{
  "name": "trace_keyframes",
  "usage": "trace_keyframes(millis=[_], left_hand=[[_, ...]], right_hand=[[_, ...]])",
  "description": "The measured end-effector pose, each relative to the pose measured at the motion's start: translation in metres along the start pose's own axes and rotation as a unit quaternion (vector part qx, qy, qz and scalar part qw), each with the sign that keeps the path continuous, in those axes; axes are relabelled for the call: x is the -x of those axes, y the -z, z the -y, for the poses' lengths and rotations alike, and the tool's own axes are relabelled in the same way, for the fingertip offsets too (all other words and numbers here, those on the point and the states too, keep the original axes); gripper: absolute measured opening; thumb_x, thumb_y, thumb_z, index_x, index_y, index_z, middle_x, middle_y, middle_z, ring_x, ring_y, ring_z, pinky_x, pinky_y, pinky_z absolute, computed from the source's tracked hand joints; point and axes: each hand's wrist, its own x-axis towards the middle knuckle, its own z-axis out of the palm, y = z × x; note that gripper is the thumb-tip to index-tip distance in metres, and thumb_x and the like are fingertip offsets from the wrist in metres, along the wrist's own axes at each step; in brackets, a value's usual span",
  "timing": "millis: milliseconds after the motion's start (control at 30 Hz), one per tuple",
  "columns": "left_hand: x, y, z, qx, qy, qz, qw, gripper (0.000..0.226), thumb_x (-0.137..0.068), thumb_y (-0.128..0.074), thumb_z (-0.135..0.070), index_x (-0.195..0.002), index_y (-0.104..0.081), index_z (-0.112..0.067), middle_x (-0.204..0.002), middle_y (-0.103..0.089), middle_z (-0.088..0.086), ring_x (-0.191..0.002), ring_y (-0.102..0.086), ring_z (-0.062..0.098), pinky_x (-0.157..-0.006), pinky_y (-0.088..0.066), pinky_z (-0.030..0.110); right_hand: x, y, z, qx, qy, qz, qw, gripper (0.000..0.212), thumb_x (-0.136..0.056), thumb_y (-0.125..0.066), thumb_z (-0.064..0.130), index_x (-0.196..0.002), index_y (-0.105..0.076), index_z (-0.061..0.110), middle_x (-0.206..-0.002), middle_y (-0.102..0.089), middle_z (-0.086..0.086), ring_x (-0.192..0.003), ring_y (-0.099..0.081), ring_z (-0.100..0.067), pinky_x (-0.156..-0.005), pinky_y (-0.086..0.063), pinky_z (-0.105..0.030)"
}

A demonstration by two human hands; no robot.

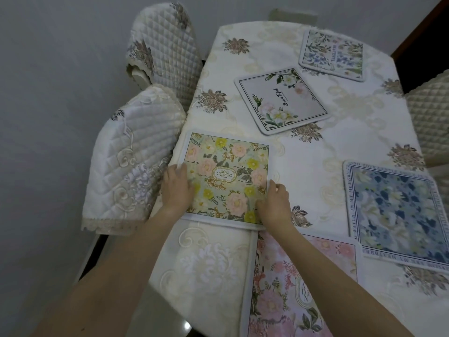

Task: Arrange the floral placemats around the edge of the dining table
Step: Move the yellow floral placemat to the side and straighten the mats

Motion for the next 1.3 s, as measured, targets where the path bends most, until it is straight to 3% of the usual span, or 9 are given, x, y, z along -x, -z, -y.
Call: trace_keyframes(millis=[100, 167, 367, 600, 800, 900, 1033, 1300], left_hand=[[0.007, -0.007, -0.008, -0.003, -0.068, 0.031, 0.997, 0.062, -0.088, -0.056, -0.033, -0.142, -0.032, -0.017, -0.147, -0.030, 0.017, -0.136, -0.023, 0.033, -0.111, -0.024, 0.047], [0.011, -0.014, -0.012, 0.007, -0.106, 0.050, 0.993, 0.063, -0.089, -0.052, -0.041, -0.144, -0.028, -0.022, -0.152, -0.026, 0.011, -0.141, -0.017, 0.030, -0.115, -0.017, 0.046], [0.016, -0.033, -0.016, -0.024, -0.131, 0.071, 0.989, 0.063, -0.087, -0.041, -0.058, -0.143, -0.026, -0.033, -0.156, -0.022, 0.001, -0.143, -0.011, 0.023, -0.117, -0.008, 0.045], [0.016, -0.036, -0.016, -0.024, -0.133, 0.069, 0.988, 0.064, -0.087, -0.042, -0.059, -0.143, -0.028, -0.033, -0.156, -0.021, 0.000, -0.144, -0.009, 0.022, -0.117, -0.006, 0.045], [0.015, -0.031, -0.022, -0.023, -0.123, 0.085, 0.988, 0.063, -0.086, -0.047, -0.055, -0.141, -0.031, -0.031, -0.155, -0.022, 0.002, -0.143, -0.011, 0.025, -0.117, -0.007, 0.047], [0.015, -0.022, -0.030, 0.003, -0.107, 0.102, 0.989, 0.057, -0.087, -0.051, -0.047, -0.138, -0.036, -0.026, -0.151, -0.030, 0.006, -0.140, -0.019, 0.029, -0.114, -0.018, 0.048], [0.019, -0.002, -0.050, 0.054, -0.091, 0.071, 0.992, 0.049, -0.091, -0.049, -0.038, -0.135, -0.041, -0.017, -0.134, -0.048, 0.008, -0.125, -0.040, 0.028, -0.104, -0.035, 0.044], [0.045, 0.037, -0.109, 0.124, -0.111, 0.000, 0.986, 0.042, -0.094, -0.049, -0.032, -0.131, -0.046, -0.014, -0.128, -0.054, 0.009, -0.119, -0.044, 0.026, -0.096, -0.040, 0.040]], right_hand=[[-0.002, -0.004, 0.002, 0.062, 0.100, 0.017, 0.993, 0.066, -0.087, -0.052, 0.032, -0.145, -0.023, 0.015, -0.151, -0.029, -0.016, -0.138, -0.026, -0.035, -0.111, -0.032, -0.046], [-0.003, -0.012, 0.003, 0.083, 0.131, 0.035, 0.987, 0.069, -0.090, -0.044, 0.044, -0.149, -0.016, 0.022, -0.158, -0.017, -0.011, -0.146, -0.013, -0.032, -0.118, -0.018, -0.047], [-0.005, -0.032, -0.003, 0.096, 0.158, 0.047, 0.982, 0.067, -0.091, -0.032, 0.059, -0.149, -0.015, 0.032, -0.161, -0.008, -0.007, -0.148, -0.001, -0.027, -0.118, -0.008, -0.047], [-0.009, -0.035, -0.007, 0.089, 0.150, 0.064, 0.982, 0.070, -0.090, -0.031, 0.063, -0.150, -0.010, 0.034, -0.161, -0.001, -0.006, -0.148, 0.005, -0.028, -0.119, -0.004, -0.046], [-0.009, -0.028, -0.004, 0.085, 0.146, 0.081, 0.982, 0.070, -0.090, -0.036, 0.060, -0.149, -0.013, 0.031, -0.161, -0.003, -0.007, -0.148, 0.003, -0.030, -0.120, -0.007, -0.047], [-0.010, -0.019, 0.002, 0.055, 0.138, 0.080, 0.986, 0.065, -0.093, -0.040, 0.051, -0.148, -0.022, 0.023, -0.159, -0.017, -0.010, -0.147, -0.011, -0.029, -0.119, -0.016, -0.045], [-0.004, 0.007, 0.005, 0.001, 0.149, 0.024, 0.988, 0.054, -0.093, -0.048, 0.038, -0.140, -0.037, 0.014, -0.143, -0.044, -0.010, -0.133, -0.037, -0.027, -0.110, -0.034, -0.040], [0.020, 0.075, -0.012, -0.035, 0.162, -0.070, 0.984, 0.044, -0.097, -0.045, 0.030, -0.136, -0.045, 0.009, -0.139, -0.050, -0.010, -0.130, -0.041, -0.027, -0.105, -0.037, -0.039]])
